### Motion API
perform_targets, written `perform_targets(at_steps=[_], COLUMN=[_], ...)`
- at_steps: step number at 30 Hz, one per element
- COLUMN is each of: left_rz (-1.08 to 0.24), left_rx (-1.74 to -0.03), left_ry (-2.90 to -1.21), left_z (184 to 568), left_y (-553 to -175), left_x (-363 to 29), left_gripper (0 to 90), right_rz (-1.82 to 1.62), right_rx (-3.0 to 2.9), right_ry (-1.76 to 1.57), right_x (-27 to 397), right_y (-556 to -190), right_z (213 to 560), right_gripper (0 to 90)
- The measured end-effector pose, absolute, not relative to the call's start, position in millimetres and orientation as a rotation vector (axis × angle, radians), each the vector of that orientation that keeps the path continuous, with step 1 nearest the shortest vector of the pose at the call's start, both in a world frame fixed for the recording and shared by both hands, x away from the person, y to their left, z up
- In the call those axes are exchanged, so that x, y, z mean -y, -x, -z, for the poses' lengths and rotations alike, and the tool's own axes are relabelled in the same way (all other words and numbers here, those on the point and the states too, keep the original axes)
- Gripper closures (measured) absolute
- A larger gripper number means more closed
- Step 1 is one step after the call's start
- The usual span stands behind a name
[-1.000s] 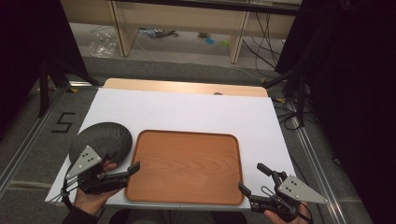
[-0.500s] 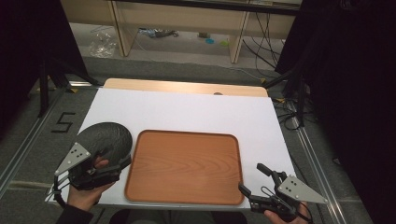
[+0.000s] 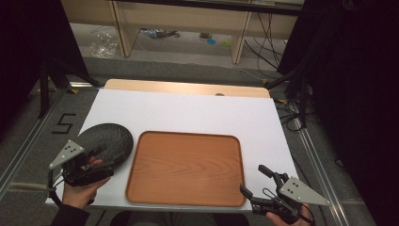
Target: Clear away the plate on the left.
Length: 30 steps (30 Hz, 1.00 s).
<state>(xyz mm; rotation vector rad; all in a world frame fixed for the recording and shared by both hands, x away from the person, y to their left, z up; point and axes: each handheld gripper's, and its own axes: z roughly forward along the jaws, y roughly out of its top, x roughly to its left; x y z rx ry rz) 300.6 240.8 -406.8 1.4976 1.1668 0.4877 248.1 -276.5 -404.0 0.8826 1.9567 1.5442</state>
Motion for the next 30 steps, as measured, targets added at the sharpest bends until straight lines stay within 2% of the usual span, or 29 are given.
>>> perform_targets(at_steps=[6, 15, 30], left_rz=[-0.513, -0.441, -0.417], left_rx=[-1.219, -1.354, -1.456], left_ry=[-1.478, -1.355, -1.378], left_z=[410, 419, 426], left_y=[-309, -318, -328], left_x=[-256, -287, -312], left_gripper=[17.5, 18.0, 18.0], right_rz=[-1.537, -1.539, -1.544], right_rx=[-1.988, -1.986, -1.985], right_ry=[-0.881, -0.852, -0.848], right_x=[277, 277, 277], right_y=[-248, -249, -249], right_z=[403, 404, 403], right_gripper=[15.8, 15.8, 15.8])
